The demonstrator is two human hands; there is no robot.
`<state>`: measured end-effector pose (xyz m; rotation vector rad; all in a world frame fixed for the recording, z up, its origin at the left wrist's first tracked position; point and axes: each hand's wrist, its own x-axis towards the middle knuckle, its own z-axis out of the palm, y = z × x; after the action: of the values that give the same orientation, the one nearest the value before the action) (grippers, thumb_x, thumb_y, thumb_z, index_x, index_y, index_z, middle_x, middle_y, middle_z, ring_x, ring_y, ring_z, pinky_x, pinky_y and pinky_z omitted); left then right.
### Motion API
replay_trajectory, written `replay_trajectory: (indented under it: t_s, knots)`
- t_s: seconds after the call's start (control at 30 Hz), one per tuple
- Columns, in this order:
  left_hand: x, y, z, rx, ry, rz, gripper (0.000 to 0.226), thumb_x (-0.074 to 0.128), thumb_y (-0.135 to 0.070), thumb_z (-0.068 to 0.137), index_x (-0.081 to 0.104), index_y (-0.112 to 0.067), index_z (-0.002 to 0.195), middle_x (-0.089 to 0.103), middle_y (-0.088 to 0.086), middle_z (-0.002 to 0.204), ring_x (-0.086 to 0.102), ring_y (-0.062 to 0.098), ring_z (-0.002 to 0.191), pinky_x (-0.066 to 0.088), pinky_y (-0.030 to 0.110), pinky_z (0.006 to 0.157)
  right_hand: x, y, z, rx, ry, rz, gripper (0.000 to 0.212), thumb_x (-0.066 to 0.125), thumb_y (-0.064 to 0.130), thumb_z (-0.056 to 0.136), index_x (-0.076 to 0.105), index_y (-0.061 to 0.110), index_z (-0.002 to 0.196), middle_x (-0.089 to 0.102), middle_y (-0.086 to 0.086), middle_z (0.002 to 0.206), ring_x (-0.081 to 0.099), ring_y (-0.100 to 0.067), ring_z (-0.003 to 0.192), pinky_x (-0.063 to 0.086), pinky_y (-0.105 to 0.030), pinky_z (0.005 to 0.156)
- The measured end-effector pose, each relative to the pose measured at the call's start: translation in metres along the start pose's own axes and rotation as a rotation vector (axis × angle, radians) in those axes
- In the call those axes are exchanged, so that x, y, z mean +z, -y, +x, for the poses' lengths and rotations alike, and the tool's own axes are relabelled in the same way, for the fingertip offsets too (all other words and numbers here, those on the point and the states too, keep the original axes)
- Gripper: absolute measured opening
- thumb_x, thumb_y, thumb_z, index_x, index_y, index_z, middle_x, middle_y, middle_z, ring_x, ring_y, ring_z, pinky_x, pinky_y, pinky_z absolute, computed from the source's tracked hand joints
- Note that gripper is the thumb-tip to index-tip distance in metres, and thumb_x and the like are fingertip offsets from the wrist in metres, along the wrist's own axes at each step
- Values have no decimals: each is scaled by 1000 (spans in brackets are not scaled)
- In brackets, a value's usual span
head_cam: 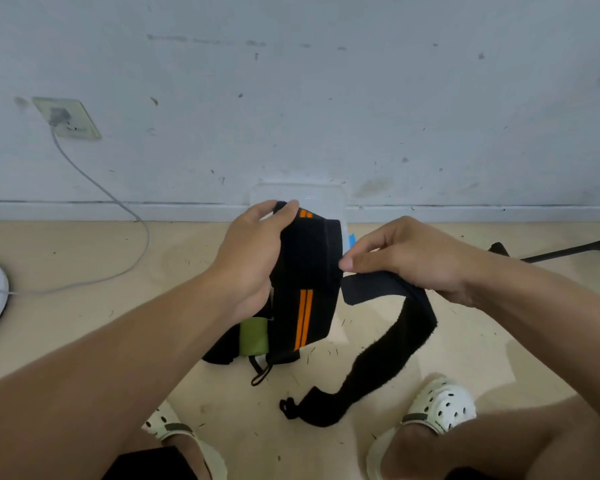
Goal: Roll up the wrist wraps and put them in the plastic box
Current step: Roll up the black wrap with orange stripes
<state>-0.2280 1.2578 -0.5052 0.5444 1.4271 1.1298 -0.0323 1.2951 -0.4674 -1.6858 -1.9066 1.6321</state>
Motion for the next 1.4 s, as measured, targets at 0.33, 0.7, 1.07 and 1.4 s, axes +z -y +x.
replay_trajectory:
  t_s: [0.33, 0.7, 1.07, 1.4]
  knots:
    - [8, 11, -12, -144, 193, 51, 84, 75, -22, 95, 25, -11, 162, 65, 13, 139, 74, 26, 111, 60, 47, 98, -5, 1, 5, -45, -216, 161, 13, 74, 22, 94, 83, 17, 87, 80, -5, 85, 74, -16, 72, 58, -30, 72]
    - [9, 9, -10, 11, 6, -76, 74, 62, -17, 105, 21, -36, 164, 58, 8, 145, 75, 17, 99, 62, 34, 77, -6, -1, 3, -77, -60, 183, 27, 75, 42, 88, 80, 16, 82, 75, 8, 71, 69, -3, 61, 49, -13, 61]
    - [12, 13, -12, 41, 34, -119, 69, 57, -9, 106, 27, -38, 162, 56, 10, 147, 72, 26, 114, 60, 47, 96, 12, -5, 7, -266, -417, 298, 17, 86, 37, 80, 78, 23, 86, 62, -18, 64, 60, -17, 56, 49, -23, 55]
    - [22, 17, -22, 70, 96, -217, 88, 72, 1, 92, 29, -33, 161, 69, 12, 127, 77, 23, 105, 58, 44, 101, 33, -10, 28, -384, -671, 249, 23, 82, 38, 88, 63, 25, 94, 58, 0, 51, 53, -9, 46, 44, -19, 51]
